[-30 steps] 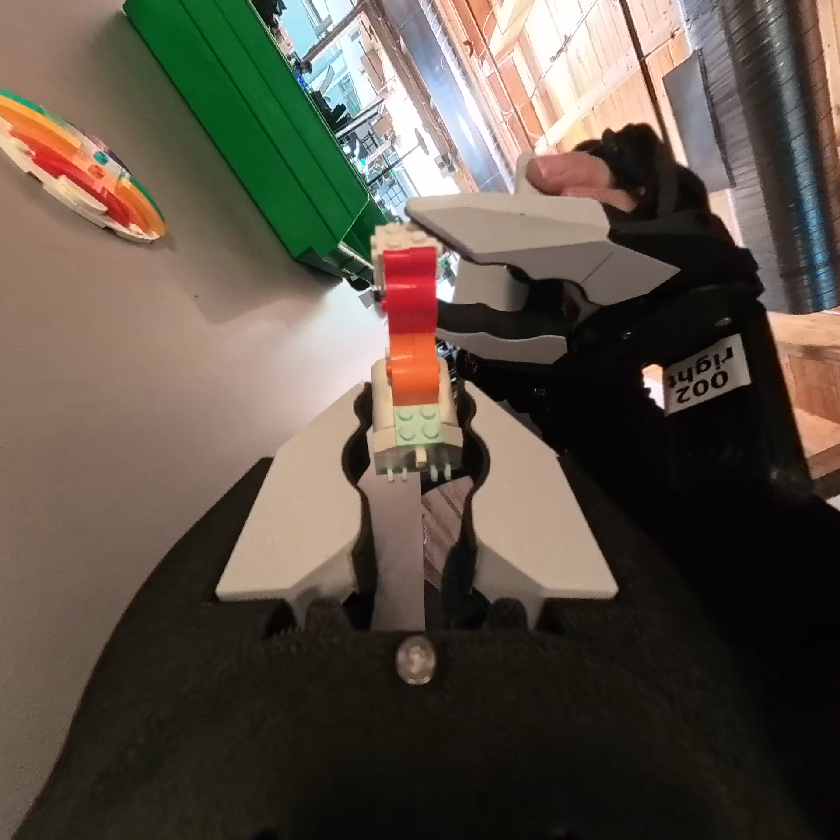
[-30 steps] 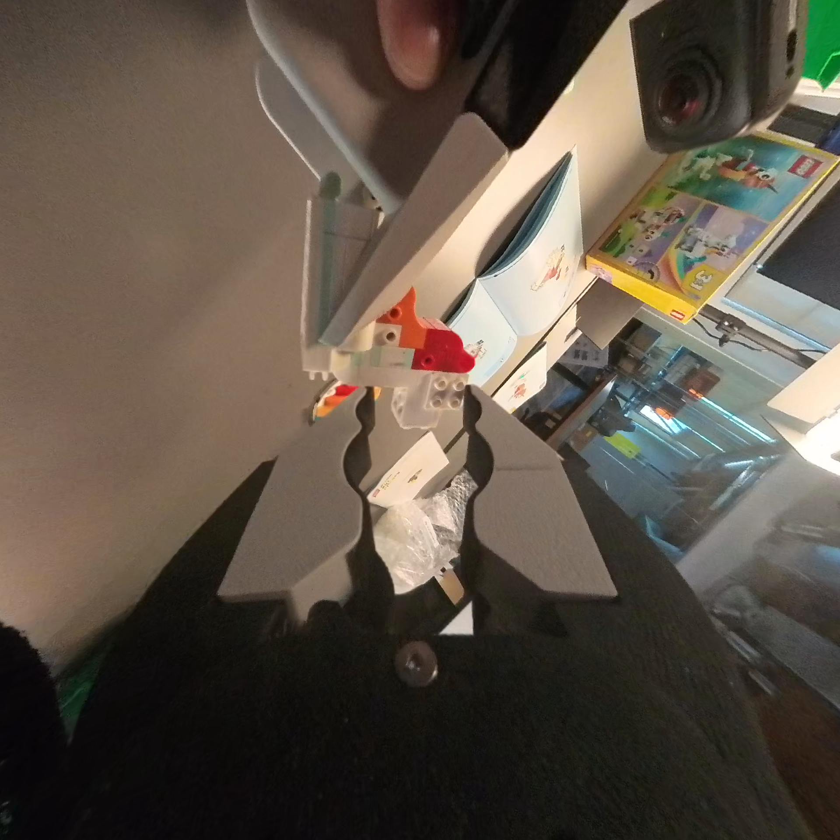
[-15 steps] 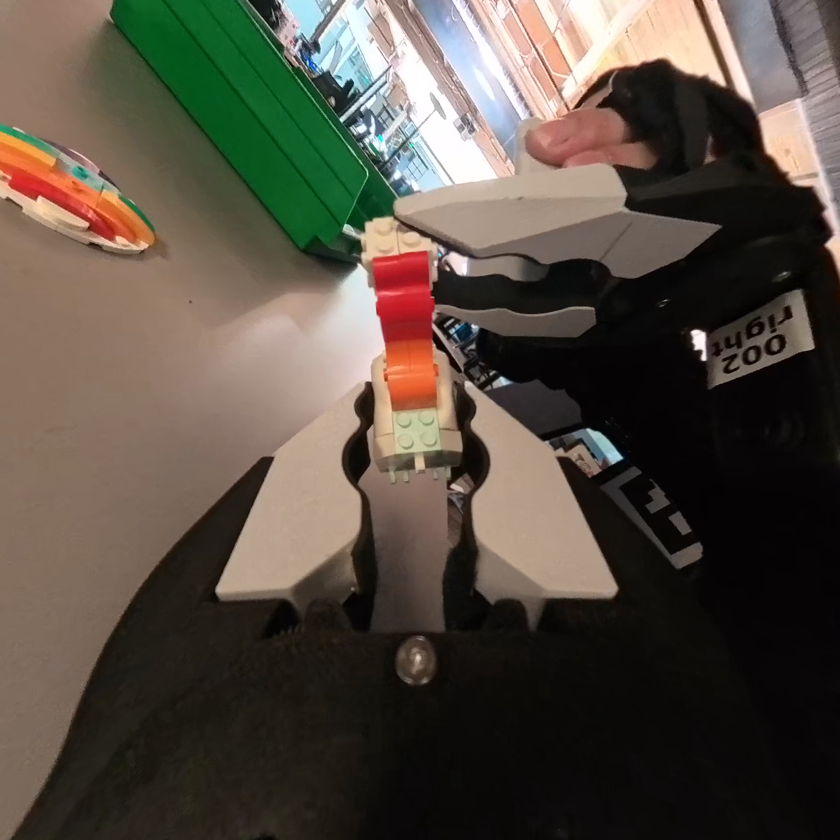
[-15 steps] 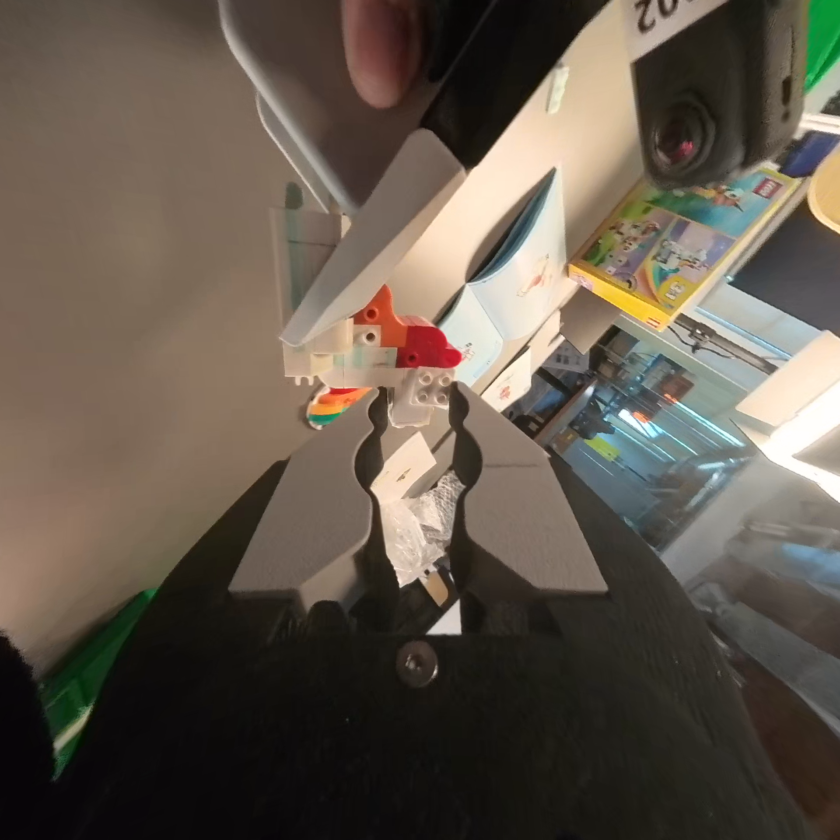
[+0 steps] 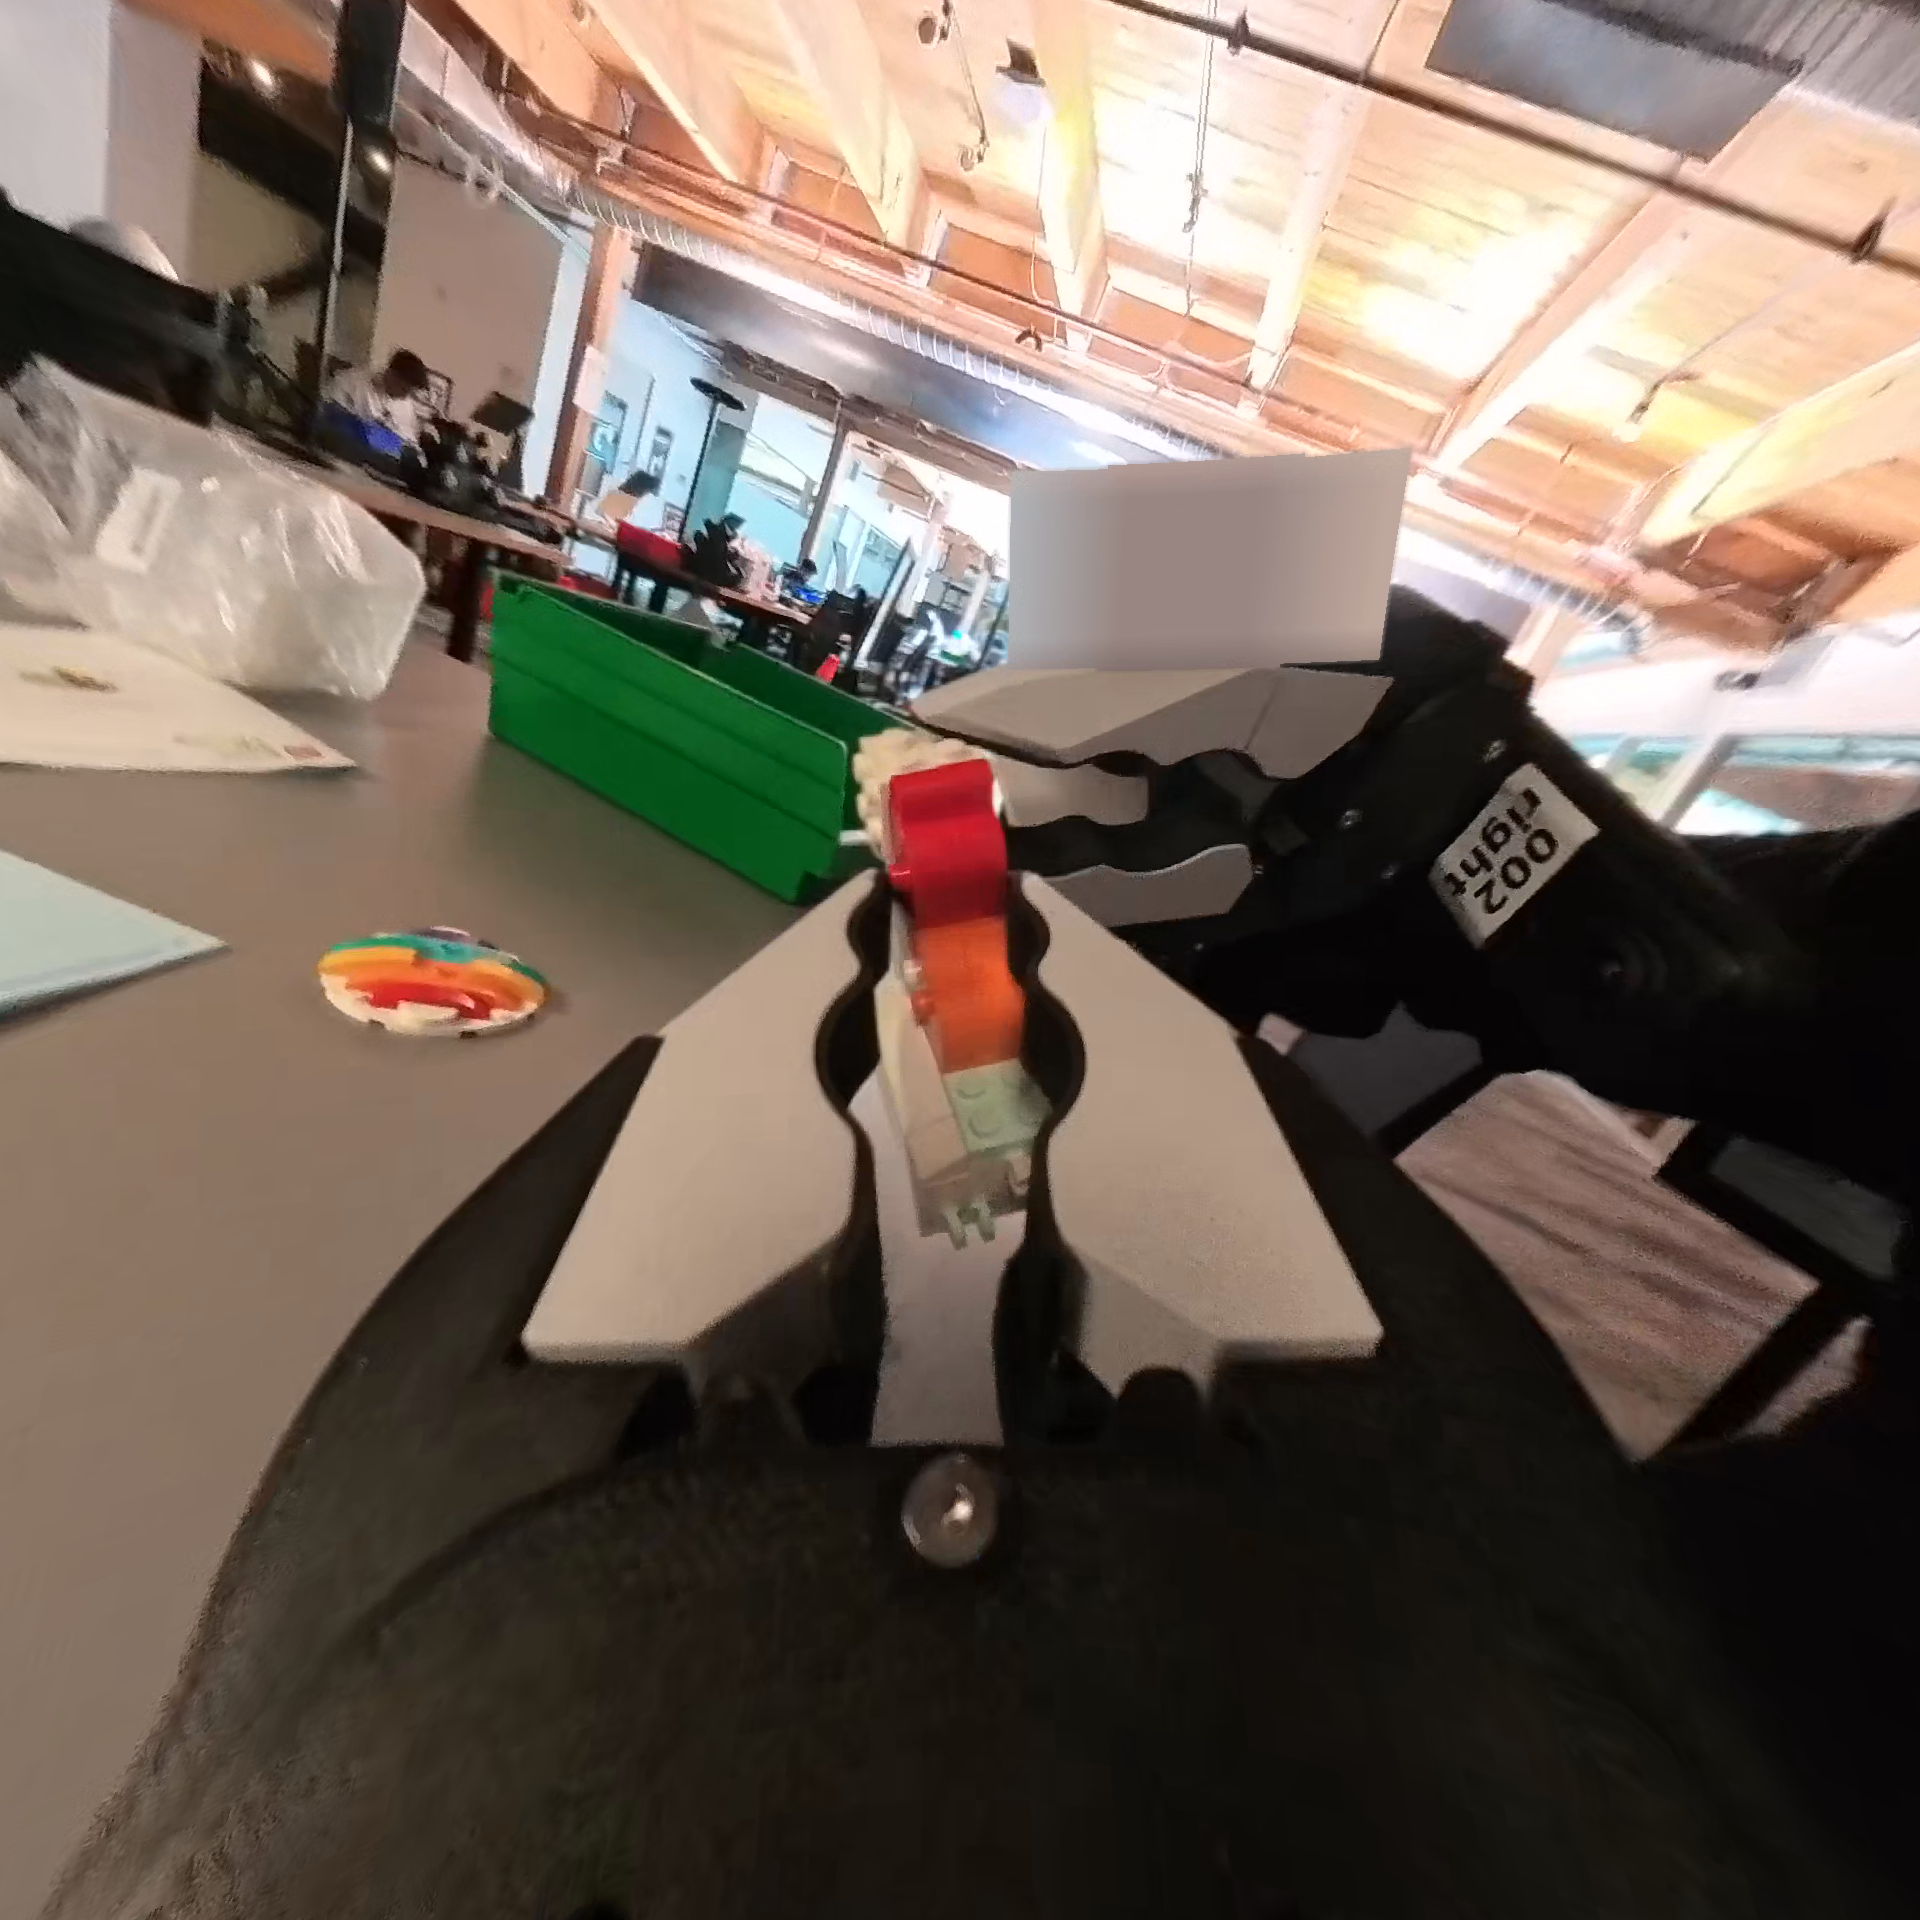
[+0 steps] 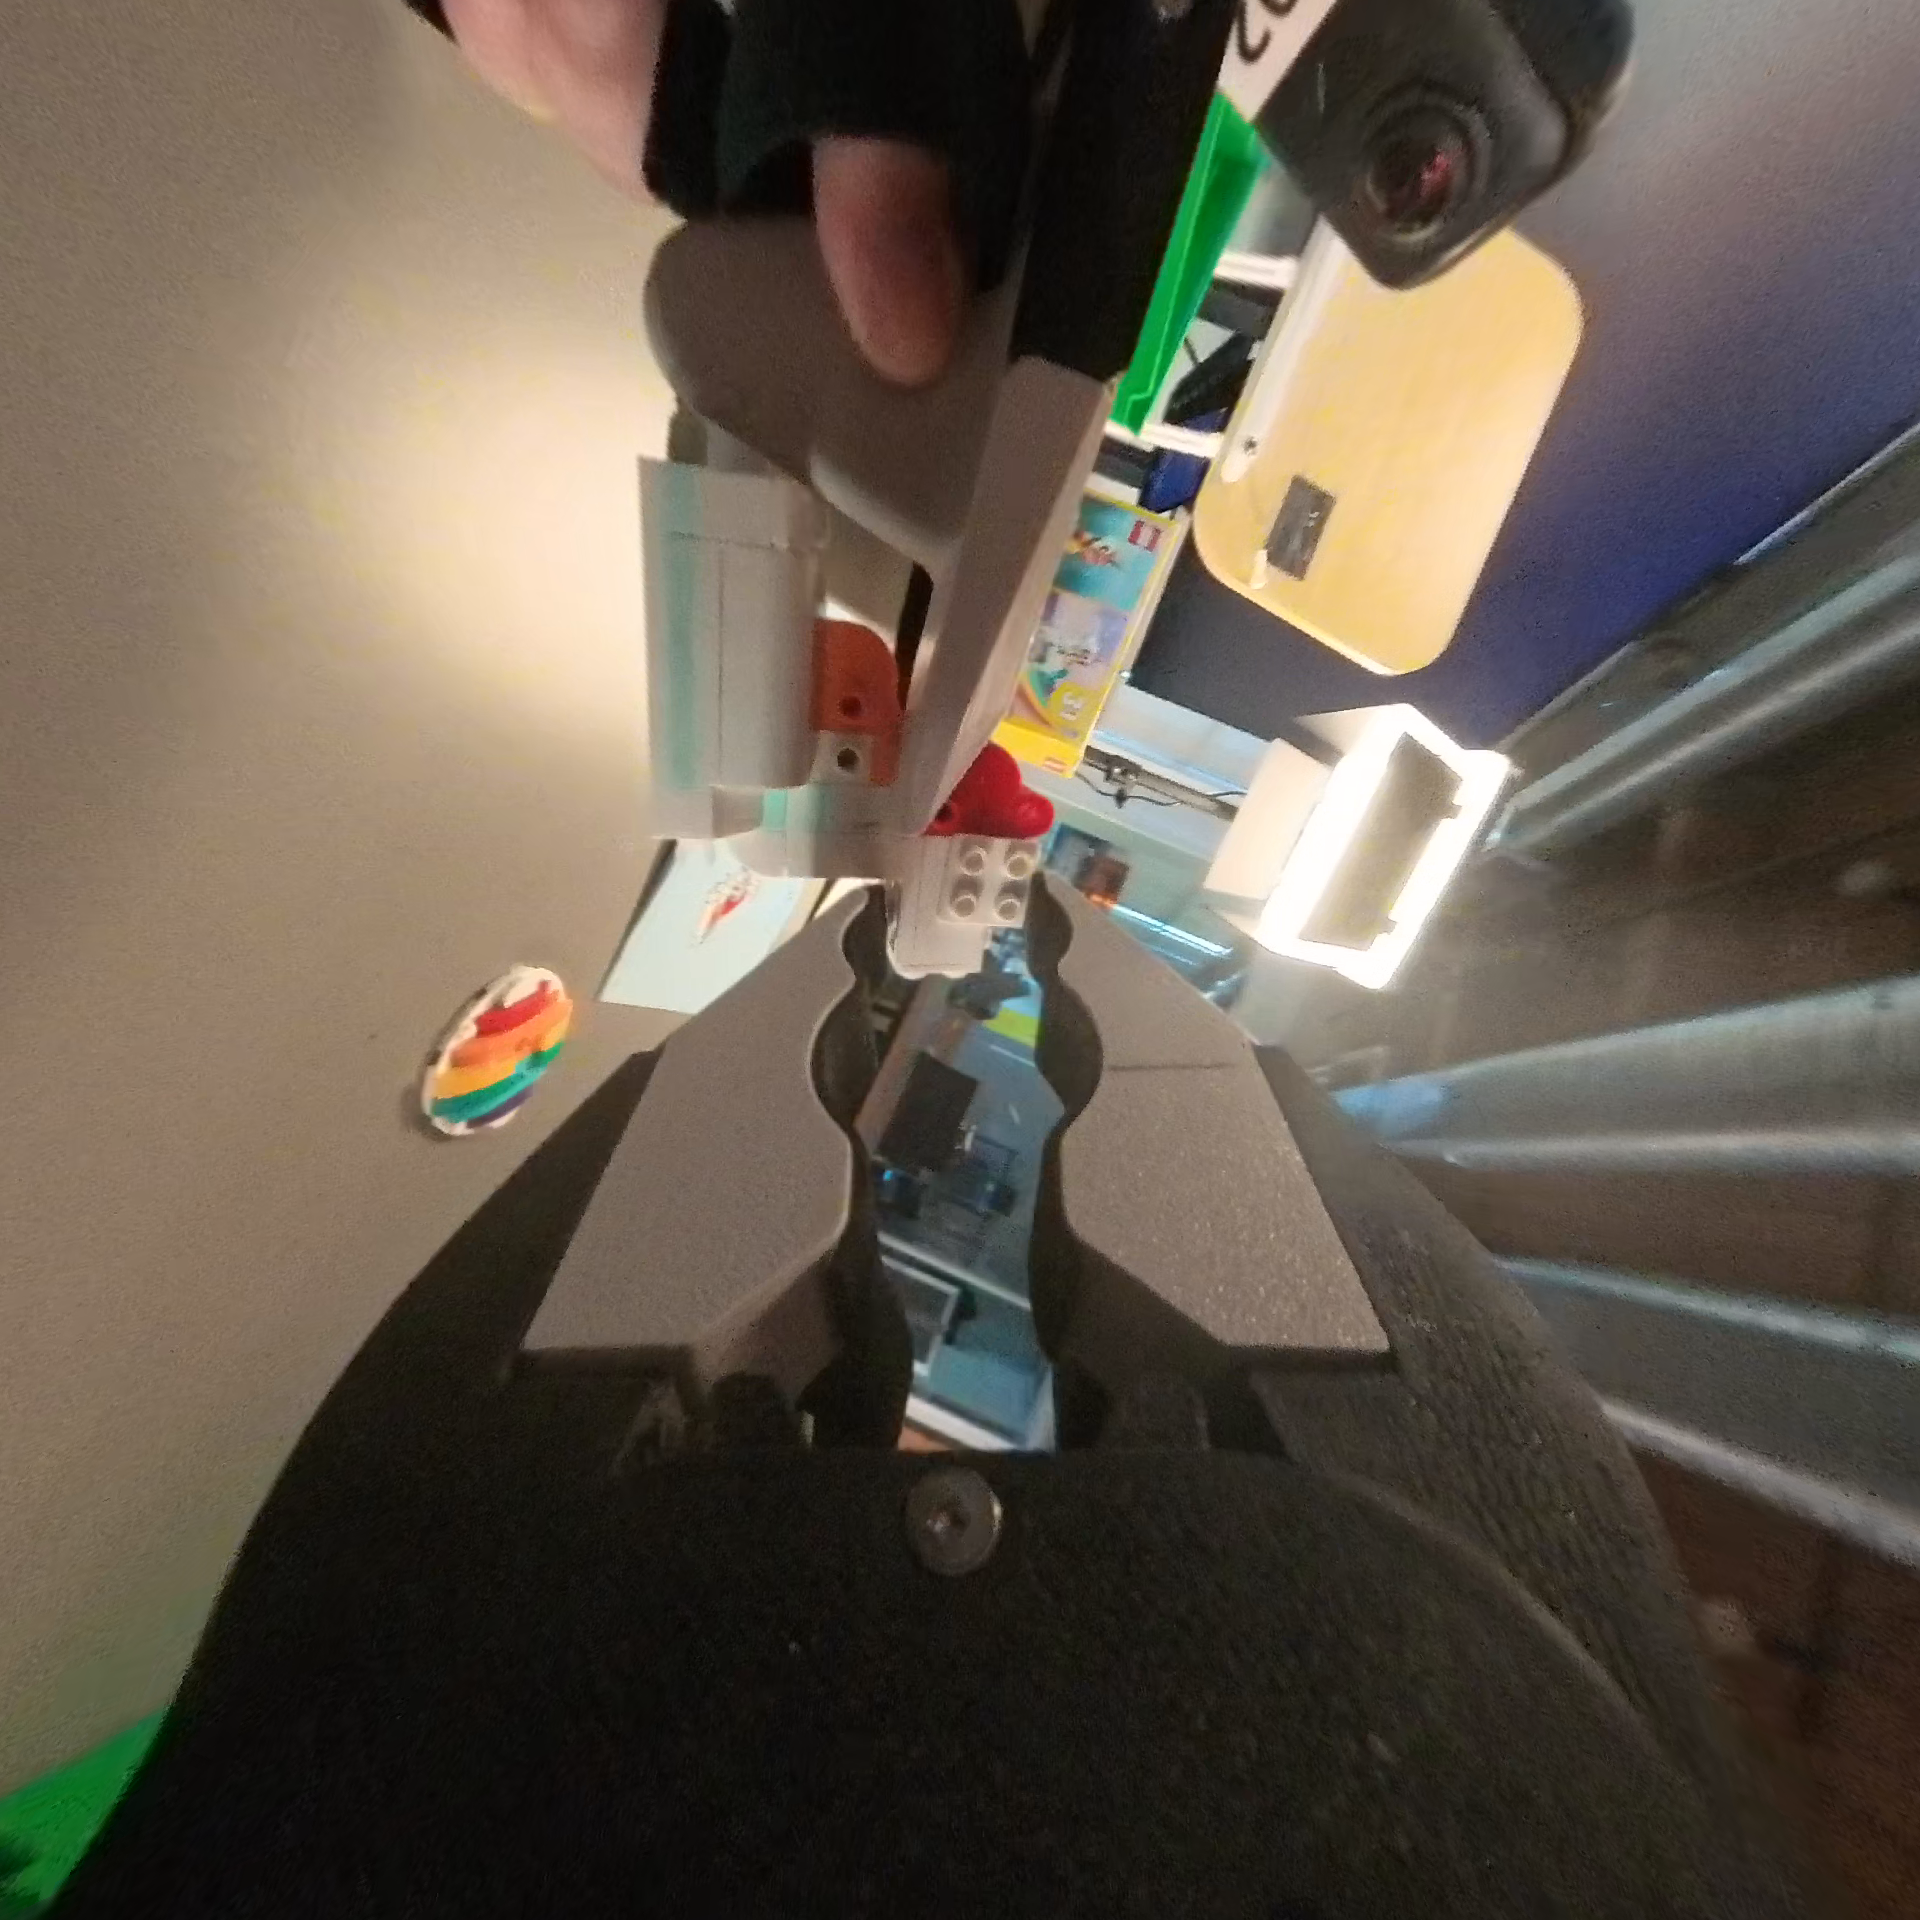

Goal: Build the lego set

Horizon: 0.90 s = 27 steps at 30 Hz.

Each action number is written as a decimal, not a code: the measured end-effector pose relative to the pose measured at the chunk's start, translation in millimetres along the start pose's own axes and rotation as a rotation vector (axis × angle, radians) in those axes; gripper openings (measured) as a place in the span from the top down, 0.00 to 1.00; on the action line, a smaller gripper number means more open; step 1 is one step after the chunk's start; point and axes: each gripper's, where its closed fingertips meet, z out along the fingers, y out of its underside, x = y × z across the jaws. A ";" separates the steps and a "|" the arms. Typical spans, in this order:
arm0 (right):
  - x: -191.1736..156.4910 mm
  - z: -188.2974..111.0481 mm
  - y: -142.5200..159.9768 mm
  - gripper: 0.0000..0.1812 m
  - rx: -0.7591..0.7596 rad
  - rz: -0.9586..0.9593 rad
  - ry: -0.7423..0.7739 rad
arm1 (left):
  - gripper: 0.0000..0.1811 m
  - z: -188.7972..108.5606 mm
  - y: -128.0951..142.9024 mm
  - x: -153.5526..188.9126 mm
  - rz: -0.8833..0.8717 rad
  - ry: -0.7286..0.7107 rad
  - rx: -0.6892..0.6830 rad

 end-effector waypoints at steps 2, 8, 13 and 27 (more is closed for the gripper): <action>2.3 -3.6 -1.8 0.86 -0.001 -0.042 0.030 | 0.89 0.5 1.1 2.1 0.080 -0.027 -0.016; 2.2 -10.9 -4.9 0.87 -0.016 -0.120 0.064 | 0.90 2.2 6.4 5.2 0.192 -0.063 -0.055; 1.4 -13.7 -6.3 0.87 -0.034 -0.201 0.090 | 0.90 3.1 9.5 5.1 0.247 -0.097 -0.087; -8.5 -16.0 -9.5 0.87 -0.060 -0.467 0.054 | 0.91 4.8 20.5 0.6 0.270 -0.152 -0.266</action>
